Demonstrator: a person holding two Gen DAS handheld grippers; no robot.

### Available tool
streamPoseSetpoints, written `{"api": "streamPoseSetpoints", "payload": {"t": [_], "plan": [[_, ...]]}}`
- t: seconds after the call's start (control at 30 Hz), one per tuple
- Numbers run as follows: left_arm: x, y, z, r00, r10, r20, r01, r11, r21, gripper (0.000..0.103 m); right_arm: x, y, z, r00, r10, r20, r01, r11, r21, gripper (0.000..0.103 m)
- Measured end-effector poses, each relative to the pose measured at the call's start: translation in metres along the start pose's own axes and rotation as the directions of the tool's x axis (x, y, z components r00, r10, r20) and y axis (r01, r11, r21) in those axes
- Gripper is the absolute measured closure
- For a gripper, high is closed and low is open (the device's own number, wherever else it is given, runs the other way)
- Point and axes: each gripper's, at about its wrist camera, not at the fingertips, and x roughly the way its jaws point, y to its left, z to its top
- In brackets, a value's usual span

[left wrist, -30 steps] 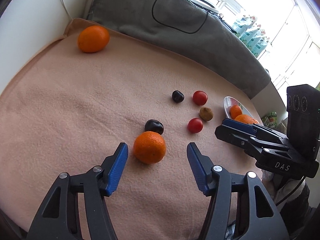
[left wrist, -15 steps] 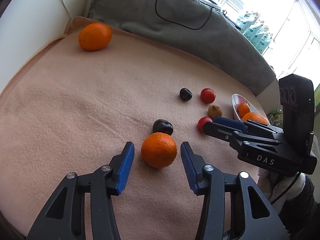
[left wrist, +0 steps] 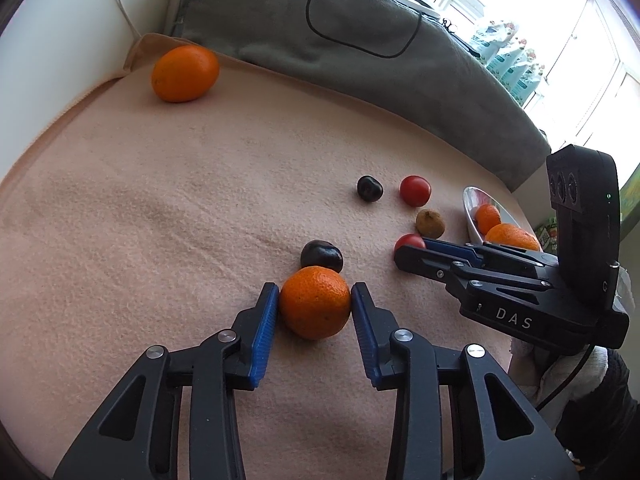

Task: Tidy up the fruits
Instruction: 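Close the right gripper on the cherry tomato while the left gripper grasps the tangerine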

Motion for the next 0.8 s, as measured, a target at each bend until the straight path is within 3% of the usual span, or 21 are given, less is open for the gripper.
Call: {"api": "streamPoseSetpoints", "payload": {"t": [0.37,0.8], "plan": [[-0.006,-0.003,-0.001,1.0,-0.005,0.011,0.005,1.0,-0.002,0.068,-0.01,0.004,-0.002,1.0,-0.003,0.029,0.003,1.0,-0.006,0.077],[-0.014,-0.019,0.006,0.999,-0.028,0.04,0.027,0.999,0.017,0.068,-0.064,-0.006,-0.015,0.994,0.009,0.111,-0.01,1.0,0.006,0.077]]}}
